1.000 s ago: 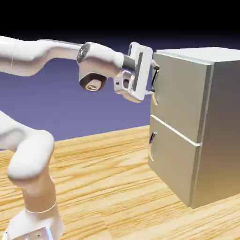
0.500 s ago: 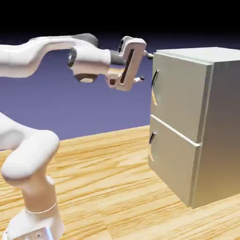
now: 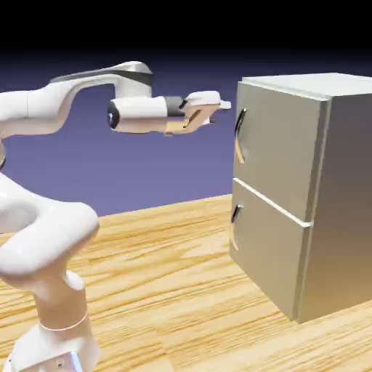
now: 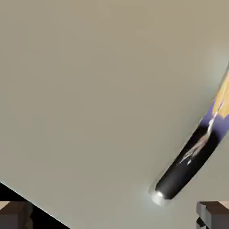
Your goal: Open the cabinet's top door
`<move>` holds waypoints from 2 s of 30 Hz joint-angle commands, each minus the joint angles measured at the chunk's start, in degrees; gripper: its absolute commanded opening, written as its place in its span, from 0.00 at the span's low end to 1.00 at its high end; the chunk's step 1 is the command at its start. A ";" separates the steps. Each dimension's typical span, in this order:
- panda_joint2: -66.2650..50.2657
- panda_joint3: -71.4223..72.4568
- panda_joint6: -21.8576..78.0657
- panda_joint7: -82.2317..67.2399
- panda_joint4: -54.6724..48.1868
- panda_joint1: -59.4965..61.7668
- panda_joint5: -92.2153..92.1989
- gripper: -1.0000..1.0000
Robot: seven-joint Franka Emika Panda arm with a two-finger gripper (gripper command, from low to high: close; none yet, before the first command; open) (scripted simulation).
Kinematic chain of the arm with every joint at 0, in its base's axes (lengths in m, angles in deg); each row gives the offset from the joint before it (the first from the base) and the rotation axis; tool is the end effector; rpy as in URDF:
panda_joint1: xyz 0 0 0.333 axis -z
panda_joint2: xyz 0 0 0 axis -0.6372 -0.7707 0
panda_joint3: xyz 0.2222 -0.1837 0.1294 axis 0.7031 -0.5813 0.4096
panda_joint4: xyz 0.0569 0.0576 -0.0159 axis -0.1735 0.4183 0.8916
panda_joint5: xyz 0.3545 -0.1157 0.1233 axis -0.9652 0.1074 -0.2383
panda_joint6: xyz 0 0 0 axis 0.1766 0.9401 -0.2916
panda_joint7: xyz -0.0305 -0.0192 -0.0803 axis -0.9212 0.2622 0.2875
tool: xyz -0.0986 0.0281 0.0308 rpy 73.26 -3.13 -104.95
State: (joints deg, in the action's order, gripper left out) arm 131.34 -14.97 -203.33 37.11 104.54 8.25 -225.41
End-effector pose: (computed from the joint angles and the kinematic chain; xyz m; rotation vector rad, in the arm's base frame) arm 0.3660 0.1514 0.5376 0.3131 1.5771 0.2410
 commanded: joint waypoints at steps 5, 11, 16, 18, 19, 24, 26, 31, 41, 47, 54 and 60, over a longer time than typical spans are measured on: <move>2.90 5.54 0.23 6.19 -2.07 4.28 -12.46 0.50; 5.61 10.72 0.44 11.98 -4.00 8.28 -24.12 0.50; 4.15 13.95 2.54 12.10 -10.98 17.76 -24.70 0.50; 4.15 13.95 2.54 12.10 -10.98 17.76 -24.70 0.00; 3.64 13.02 4.26 11.14 -8.93 15.90 -24.70 0.00; -0.88 6.98 12.26 3.77 0.90 5.70 -24.70 0.00; -3.55 3.94 14.49 -0.25 3.93 1.54 -24.74 0.00; -10.37 -4.88 17.80 -10.44 9.36 -8.82 -24.42 0.00; -11.97 -24.69 25.35 -12.82 21.01 -27.87 -10.62 0.00; -6.90 -35.91 32.48 -6.93 28.47 -34.08 4.33 0.00; -1.72 -48.31 41.53 -1.56 34.12 -35.80 21.78 0.00; 0.20 -59.30 50.64 1.16 36.24 -33.85 36.73 0.00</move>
State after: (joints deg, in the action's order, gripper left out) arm 131.53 -74.27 -152.76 38.24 140.78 -25.59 -188.76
